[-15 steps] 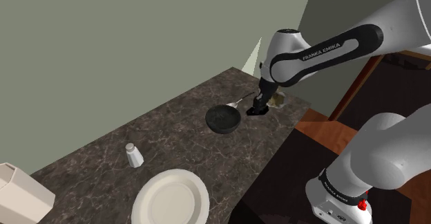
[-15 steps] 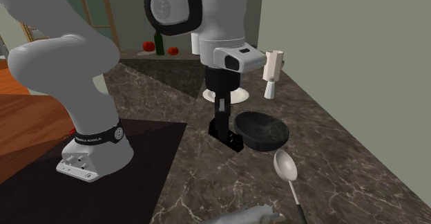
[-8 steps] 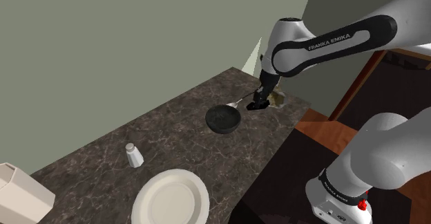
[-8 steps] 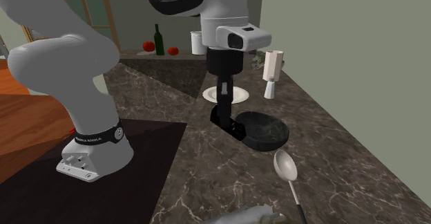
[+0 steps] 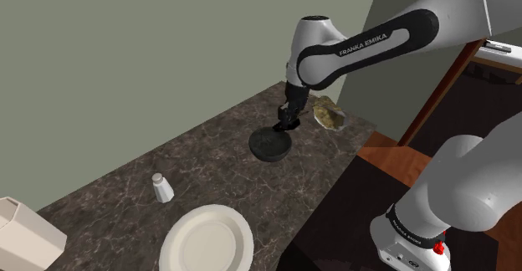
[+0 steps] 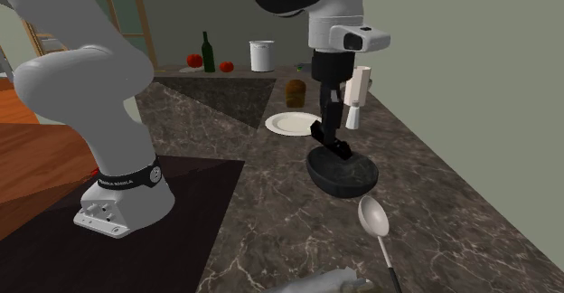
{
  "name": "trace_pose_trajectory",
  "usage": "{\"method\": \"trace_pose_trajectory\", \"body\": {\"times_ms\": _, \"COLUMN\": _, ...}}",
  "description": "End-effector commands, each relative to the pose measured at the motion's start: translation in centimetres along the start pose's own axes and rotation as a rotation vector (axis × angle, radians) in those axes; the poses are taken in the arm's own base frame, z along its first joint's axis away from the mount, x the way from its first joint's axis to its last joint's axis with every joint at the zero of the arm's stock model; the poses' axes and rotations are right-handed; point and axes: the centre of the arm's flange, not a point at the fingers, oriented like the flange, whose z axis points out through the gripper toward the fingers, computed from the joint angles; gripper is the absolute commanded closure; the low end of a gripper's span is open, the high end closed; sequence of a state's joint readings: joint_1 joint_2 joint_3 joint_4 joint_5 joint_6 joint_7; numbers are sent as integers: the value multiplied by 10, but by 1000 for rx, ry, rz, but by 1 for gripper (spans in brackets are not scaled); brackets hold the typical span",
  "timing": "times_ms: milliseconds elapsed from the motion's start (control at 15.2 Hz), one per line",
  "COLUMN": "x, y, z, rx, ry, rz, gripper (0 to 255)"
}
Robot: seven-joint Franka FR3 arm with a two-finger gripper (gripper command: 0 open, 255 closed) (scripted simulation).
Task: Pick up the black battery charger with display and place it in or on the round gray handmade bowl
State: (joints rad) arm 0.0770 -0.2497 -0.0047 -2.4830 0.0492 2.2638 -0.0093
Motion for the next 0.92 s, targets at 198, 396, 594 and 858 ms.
{"method": "trace_pose_trajectory", "body": {"times_ms": 198, "x": 30, "y": -36, "z": 7, "rx": 1, "ry": 0, "rz": 1, "gripper": 255}}
{"method": "trace_pose_trajectory", "body": {"times_ms": 396, "x": 30, "y": -36, "z": 23, "rx": 1, "ry": 0, "rz": 1, "gripper": 255}}
{"method": "trace_pose_trajectory", "body": {"times_ms": 594, "x": 29, "y": -35, "z": 39, "rx": 1, "ry": 0, "rz": 1, "gripper": 255}}
{"method": "trace_pose_trajectory", "body": {"times_ms": 858, "x": 29, "y": -34, "z": 60, "rx": 1, "ry": 0, "rz": 1, "gripper": 255}}
